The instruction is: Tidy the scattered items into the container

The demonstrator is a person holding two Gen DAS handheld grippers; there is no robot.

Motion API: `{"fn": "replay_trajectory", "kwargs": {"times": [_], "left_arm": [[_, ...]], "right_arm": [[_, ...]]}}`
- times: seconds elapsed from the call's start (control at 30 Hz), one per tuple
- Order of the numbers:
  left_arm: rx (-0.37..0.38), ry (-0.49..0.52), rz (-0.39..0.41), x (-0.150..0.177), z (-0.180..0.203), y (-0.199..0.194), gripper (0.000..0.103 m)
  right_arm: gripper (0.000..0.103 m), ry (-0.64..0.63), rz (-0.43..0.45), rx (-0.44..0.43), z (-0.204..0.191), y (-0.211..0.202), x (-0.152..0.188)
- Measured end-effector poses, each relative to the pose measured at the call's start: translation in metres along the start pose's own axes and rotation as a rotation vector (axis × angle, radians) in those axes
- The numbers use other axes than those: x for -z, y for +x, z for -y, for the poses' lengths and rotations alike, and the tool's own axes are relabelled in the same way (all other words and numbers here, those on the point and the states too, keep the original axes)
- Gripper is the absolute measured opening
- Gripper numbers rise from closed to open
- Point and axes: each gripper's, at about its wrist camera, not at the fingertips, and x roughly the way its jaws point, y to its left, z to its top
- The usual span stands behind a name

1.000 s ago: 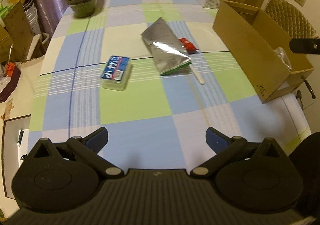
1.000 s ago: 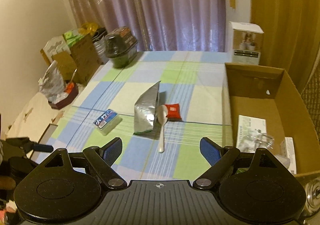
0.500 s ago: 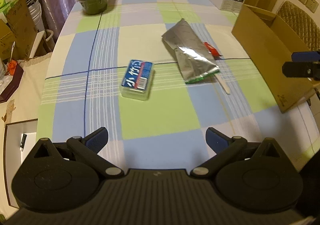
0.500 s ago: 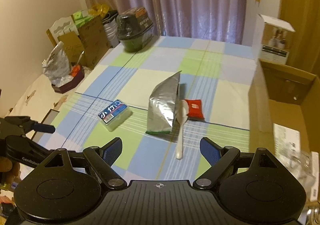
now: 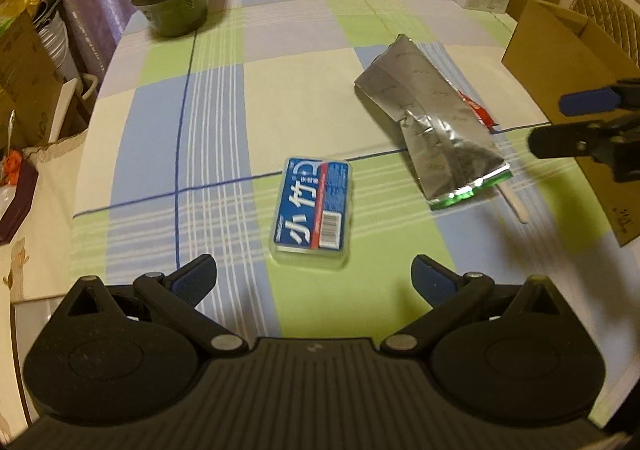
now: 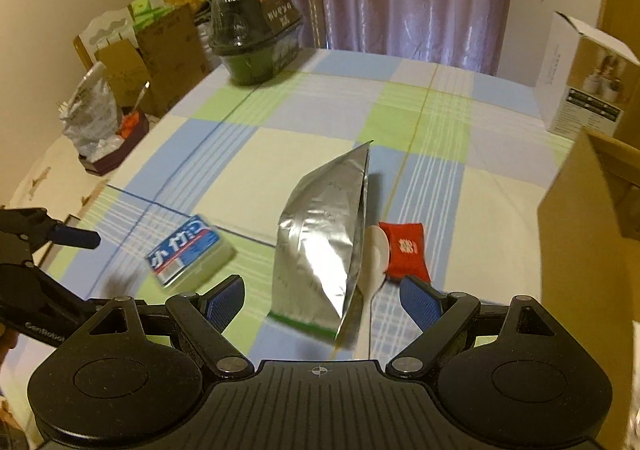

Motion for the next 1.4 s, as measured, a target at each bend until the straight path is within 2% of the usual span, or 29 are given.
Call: {"fn": "replay_trajectory", "kwargs": {"times": [0.4,0.6,0.77,0.8,0.83,0.9,0.97,1.2,1.4], "left_arm": [[0.030,0.032,-0.034,-0.027,-0.012,0.048,0.091],[0.036,0.051,-0.049,-0.030,-0.014,0.062,0.076],[0.044,0.039,-0.052,-0.031,-0.016,0.069,0.076],[0.046,0.039,-0.051,-0.031,-0.016,0.071,0.076],[0.046,0.039,-0.052,-0.032,-0.015,0.072,0.076],[0.047,0.039,-0.056,-0.033,-0.015,0.075,0.074],[0.048,0.044,-0.060,-0.033,-0.014,0.077,0.052],[0.047,0.081,-0.063,-0.025,-0.006,0.065,0.052],[0.064,0.126,-0.069,-0.004,0.019,0.033,0.052]], "right_arm": [[0.090,-0.054,-0.037,0.022,-0.009,0.071,-0.019],[0.090,-0.130,-0.052,0.083,-0.018,0.097,-0.027],[0.089,-0.158,-0.068,0.113,-0.018,0.108,-0.028],[0.084,-0.159,-0.069,0.118,-0.018,0.108,-0.028],[0.074,-0.165,-0.073,0.120,-0.018,0.109,-0.027],[0.071,-0.164,-0.070,0.121,-0.018,0.107,-0.025],[0.069,-0.160,-0.072,0.114,-0.017,0.103,-0.024],[0.068,-0.105,-0.057,0.075,-0.016,0.069,-0.013],[0.068,-0.011,-0.062,0.029,-0.009,0.013,0.023]]}}
